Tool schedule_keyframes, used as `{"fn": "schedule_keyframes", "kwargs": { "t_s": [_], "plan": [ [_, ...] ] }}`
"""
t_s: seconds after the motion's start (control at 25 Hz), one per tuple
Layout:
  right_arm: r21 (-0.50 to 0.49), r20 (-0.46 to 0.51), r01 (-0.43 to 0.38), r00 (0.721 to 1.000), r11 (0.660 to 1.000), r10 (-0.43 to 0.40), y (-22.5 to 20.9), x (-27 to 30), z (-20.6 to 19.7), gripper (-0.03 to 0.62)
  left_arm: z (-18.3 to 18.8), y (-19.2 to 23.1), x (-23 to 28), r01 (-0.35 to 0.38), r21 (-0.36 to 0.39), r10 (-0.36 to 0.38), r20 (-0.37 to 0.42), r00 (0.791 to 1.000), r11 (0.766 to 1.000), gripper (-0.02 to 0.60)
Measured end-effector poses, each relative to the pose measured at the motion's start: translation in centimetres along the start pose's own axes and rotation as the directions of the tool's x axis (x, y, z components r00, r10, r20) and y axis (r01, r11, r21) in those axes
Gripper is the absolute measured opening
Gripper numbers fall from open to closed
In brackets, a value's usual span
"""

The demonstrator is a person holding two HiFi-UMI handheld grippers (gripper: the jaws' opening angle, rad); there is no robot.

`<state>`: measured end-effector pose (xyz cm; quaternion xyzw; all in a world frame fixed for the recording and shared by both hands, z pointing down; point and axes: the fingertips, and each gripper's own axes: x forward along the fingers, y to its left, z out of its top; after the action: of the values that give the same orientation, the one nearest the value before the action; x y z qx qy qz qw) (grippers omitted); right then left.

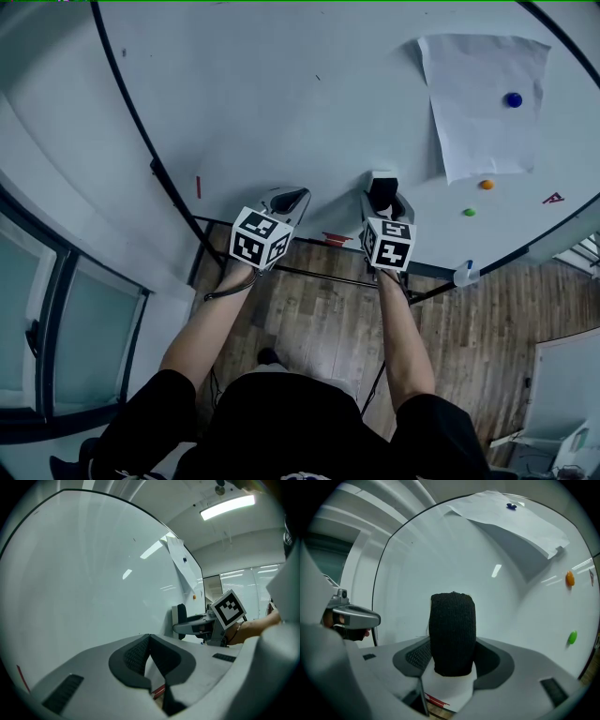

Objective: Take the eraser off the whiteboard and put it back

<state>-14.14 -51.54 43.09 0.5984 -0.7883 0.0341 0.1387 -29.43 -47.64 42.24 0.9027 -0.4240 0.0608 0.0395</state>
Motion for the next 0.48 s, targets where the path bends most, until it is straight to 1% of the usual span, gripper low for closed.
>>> {"fn": "schedule_keyframes", "kwargs": {
  "t_s": [0.16,0.28,0.48],
  "plan": [
    [0.011,-0.005,0.016,1.0,1.0,-0.016,0.14,0.02,0.22,0.261,-0.13,0.02,0.01,-0.001,-0.005,0.001,-0.001,1.0,1.0,0.021],
    [0.028,-0.03,0.07,0.997,0.997,-0.069,0.03,0.23,0.18,0.261,-0.15,-0.09,-0.03,0.005,-0.005,-0.005,0.0,1.0,1.0,0.021],
    [0.052,-0.026,0.142,0.99,0.989,-0.141,0.02,0.39,0.28,0.261,0.06,0.19,-0.35,0.018,-0.002,-0.018,0.008,1.0,1.0,0.021]
  ]
}}
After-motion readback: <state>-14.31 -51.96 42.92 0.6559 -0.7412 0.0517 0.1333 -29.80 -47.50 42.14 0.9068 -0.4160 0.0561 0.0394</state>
